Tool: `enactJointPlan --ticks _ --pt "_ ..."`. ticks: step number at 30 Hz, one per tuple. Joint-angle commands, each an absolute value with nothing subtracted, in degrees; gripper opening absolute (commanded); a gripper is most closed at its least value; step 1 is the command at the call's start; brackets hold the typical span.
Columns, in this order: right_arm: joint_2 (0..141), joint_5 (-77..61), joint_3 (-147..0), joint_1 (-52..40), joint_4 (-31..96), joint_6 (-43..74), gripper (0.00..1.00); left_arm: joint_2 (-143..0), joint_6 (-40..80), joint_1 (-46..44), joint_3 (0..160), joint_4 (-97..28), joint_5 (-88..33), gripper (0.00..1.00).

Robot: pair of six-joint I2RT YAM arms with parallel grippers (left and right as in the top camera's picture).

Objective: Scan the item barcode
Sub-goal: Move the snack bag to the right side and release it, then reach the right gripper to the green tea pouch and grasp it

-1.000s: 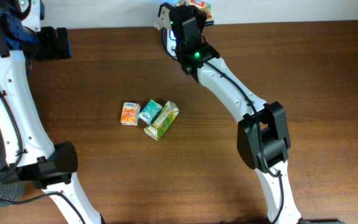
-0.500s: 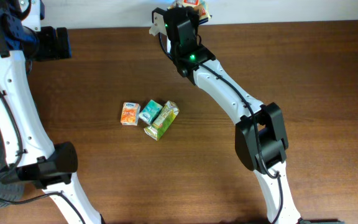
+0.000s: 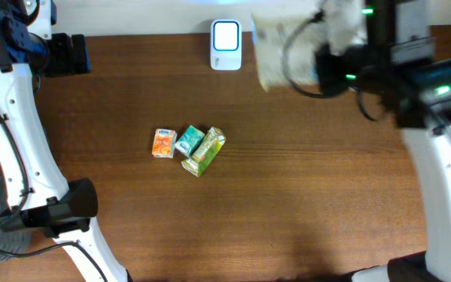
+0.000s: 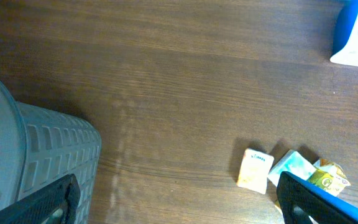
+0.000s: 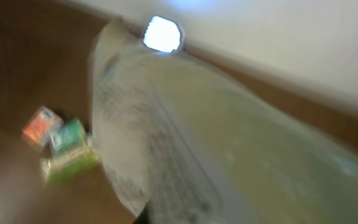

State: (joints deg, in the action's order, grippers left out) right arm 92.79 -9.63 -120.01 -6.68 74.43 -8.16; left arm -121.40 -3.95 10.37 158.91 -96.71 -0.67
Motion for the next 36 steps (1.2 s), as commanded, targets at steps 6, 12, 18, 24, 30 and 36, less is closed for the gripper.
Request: enactJointPlan --ticks 6,12,18,24,30,36 --pt "95.2 -31.86 -86.5 31.55 56.99 2.48 0.04 -121.3 -4.84 10.57 159.3 -96.71 -1.26 0.99" --pt "95.2 -27.97 -59.83 34.24 24.4 14.48 0.04 -121.3 -4.84 10.57 159.3 -96.71 -1.26 0.99" --pt "95.2 -25.3 -64.01 34.22 32.97 14.48 0.99 -121.3 -4.84 10.57 159.3 -96.71 -1.26 0.99" --pt "95.2 -23.49 -92.97 28.97 64.05 13.82 0.99 -121.3 -4.84 10.57 159.3 -96.71 -1.26 0.99" --pt "100.71 -32.12 -92.88 -1.83 53.08 14.37 0.74 -121.3 -4.84 10.57 159.3 -96.71 -1.26 0.99" --pt "117.73 -27.83 -92.88 -27.51 36.86 26.04 0.64 -121.3 -4.84 10.57 159.3 -96.71 -1.26 0.99"
